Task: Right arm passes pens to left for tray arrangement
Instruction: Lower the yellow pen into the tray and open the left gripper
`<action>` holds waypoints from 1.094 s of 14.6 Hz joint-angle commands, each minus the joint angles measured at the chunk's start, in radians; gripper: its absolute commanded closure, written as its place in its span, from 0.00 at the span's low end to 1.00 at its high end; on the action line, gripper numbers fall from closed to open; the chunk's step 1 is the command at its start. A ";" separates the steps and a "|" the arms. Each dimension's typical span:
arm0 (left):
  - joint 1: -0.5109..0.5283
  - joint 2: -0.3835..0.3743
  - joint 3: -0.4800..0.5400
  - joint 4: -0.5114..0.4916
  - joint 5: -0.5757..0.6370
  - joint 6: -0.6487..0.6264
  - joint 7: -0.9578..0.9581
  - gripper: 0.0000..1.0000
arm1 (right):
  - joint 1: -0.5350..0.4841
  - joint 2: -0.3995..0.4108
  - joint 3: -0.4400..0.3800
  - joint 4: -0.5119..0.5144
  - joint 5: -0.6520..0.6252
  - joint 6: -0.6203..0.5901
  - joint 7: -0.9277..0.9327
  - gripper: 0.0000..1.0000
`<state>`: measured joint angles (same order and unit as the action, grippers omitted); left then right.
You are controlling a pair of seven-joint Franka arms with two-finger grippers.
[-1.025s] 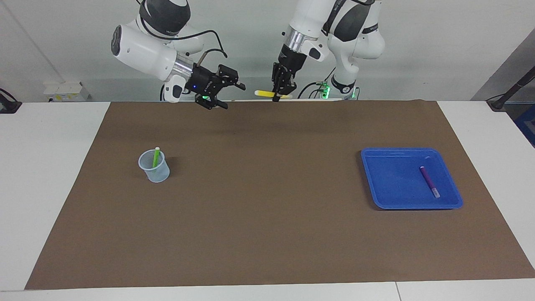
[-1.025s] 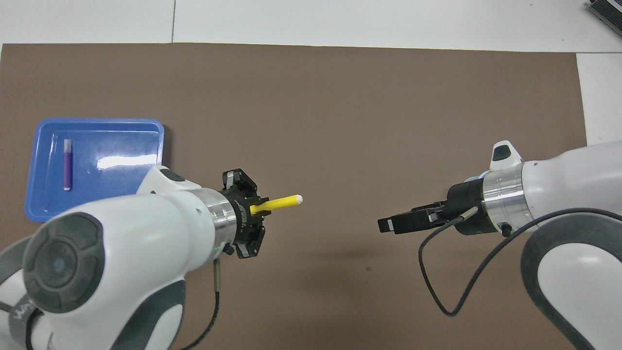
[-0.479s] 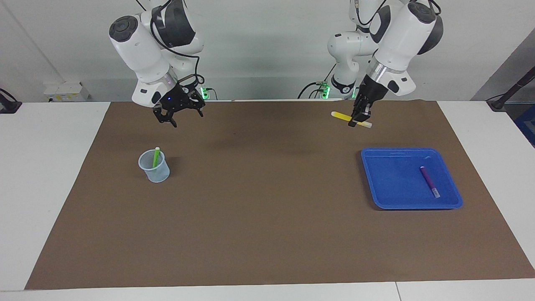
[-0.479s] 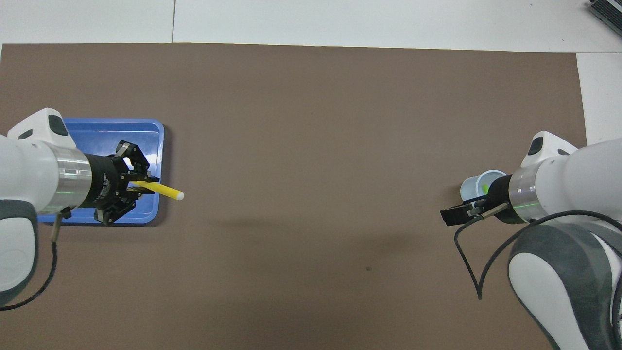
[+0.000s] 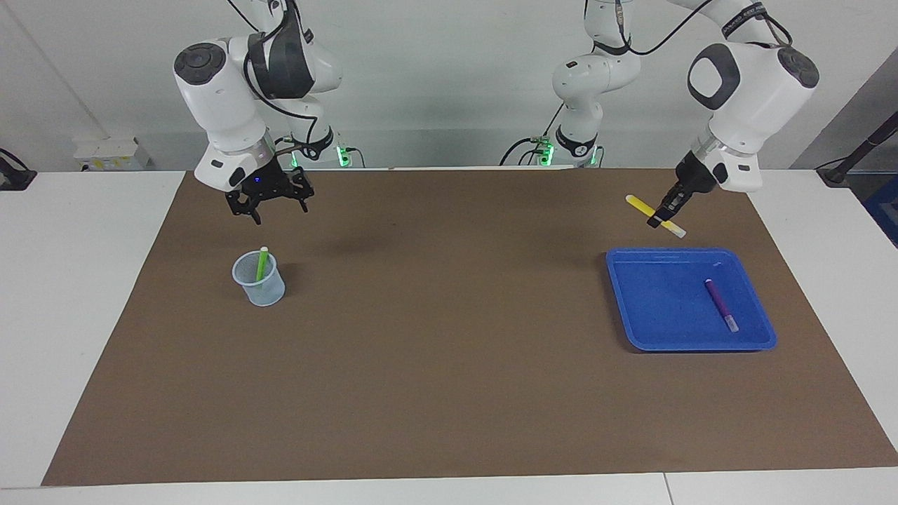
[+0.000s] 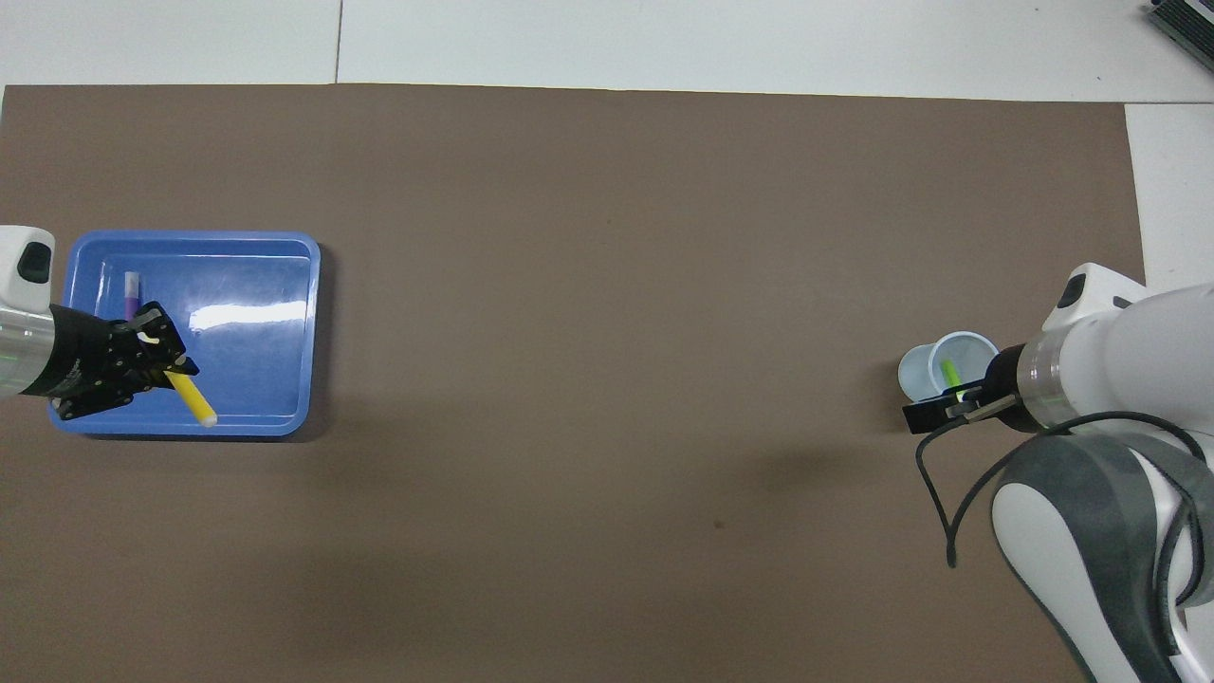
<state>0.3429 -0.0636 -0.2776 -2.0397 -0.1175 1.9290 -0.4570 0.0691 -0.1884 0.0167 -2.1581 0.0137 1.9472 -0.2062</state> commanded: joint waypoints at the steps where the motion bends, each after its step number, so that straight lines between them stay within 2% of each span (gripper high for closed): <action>1: 0.010 0.146 -0.006 0.061 0.138 0.088 0.218 1.00 | -0.017 -0.007 0.009 -0.040 -0.023 0.044 -0.030 0.00; 4: 0.076 0.266 -0.008 0.119 0.226 0.125 0.455 1.00 | -0.034 0.013 0.009 -0.063 -0.084 0.096 -0.030 0.00; 5: 0.079 0.292 -0.009 0.153 0.229 0.120 0.500 1.00 | -0.037 0.021 0.009 -0.063 -0.102 0.105 -0.030 0.00; 8: 0.065 0.395 -0.011 0.167 0.312 0.210 0.580 1.00 | -0.052 0.049 0.009 -0.065 -0.155 0.127 -0.030 0.00; 10: 0.018 0.407 -0.008 0.161 0.315 0.269 0.578 1.00 | -0.069 0.070 0.009 -0.068 -0.170 0.157 -0.030 0.00; 14: 0.025 0.429 -0.009 0.151 0.312 0.283 0.578 1.00 | -0.086 0.110 0.009 -0.083 -0.172 0.208 -0.032 0.00; 16: 0.028 0.426 -0.008 0.139 0.312 0.283 0.575 1.00 | -0.097 0.110 0.009 -0.085 -0.170 0.190 -0.035 0.00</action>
<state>0.3647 0.3582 -0.2873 -1.8984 0.1755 2.2044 0.1105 -0.0027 -0.0697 0.0170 -2.2296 -0.1407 2.1350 -0.2111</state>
